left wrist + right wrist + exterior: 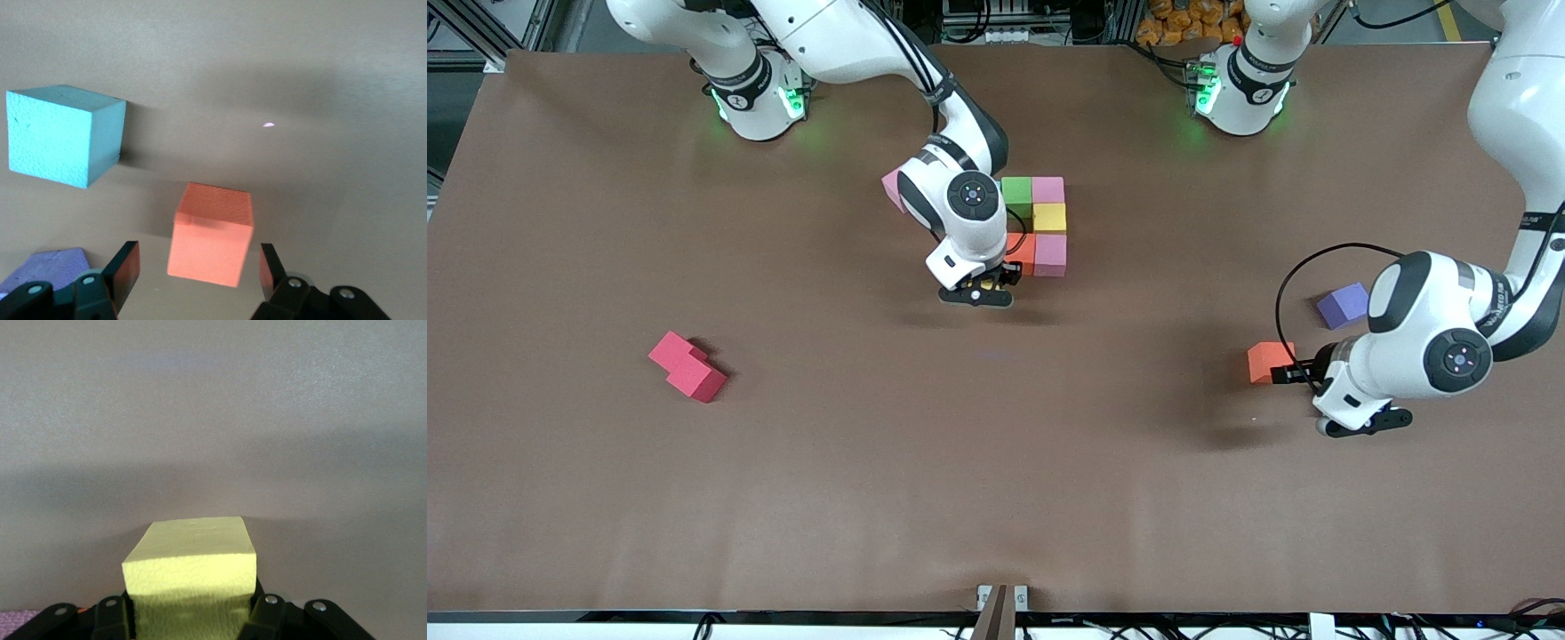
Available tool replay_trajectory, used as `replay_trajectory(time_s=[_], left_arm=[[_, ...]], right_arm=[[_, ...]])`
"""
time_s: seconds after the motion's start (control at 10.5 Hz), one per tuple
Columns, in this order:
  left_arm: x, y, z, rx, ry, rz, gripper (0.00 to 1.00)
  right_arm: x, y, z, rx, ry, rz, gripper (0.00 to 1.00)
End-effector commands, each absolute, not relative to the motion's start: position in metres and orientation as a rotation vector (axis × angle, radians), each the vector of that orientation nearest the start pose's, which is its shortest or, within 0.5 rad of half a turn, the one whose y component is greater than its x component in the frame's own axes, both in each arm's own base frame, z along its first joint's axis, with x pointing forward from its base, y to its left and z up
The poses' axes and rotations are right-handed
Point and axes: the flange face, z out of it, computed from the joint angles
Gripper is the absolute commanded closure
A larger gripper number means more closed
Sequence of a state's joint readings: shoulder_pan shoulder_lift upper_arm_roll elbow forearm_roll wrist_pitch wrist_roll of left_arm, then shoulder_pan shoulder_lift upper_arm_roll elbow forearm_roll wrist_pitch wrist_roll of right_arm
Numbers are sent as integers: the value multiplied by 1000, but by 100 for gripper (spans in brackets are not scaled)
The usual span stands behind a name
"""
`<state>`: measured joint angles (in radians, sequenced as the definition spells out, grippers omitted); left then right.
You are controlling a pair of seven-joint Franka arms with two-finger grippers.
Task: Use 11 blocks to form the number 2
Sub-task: 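Grasp the orange cube with the left gripper while the right gripper places yellow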
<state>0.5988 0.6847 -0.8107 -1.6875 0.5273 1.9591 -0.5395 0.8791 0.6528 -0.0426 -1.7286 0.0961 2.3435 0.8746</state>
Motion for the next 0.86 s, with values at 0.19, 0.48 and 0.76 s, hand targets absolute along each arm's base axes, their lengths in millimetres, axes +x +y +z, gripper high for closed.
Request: replay_trajectory(time_s=[0.19, 0.48, 0.76], left_arm=[[598, -31, 272, -3078, -250, 61, 19], [592, -41, 264, -3095, -272, 35, 19], [591, -42, 259, -3089, -292, 40, 19]], right_arm=[[430, 488, 184, -3171, 167, 83, 70], [430, 488, 184, -3166, 208, 80, 0], [435, 487, 189, -3160, 241, 83, 0]])
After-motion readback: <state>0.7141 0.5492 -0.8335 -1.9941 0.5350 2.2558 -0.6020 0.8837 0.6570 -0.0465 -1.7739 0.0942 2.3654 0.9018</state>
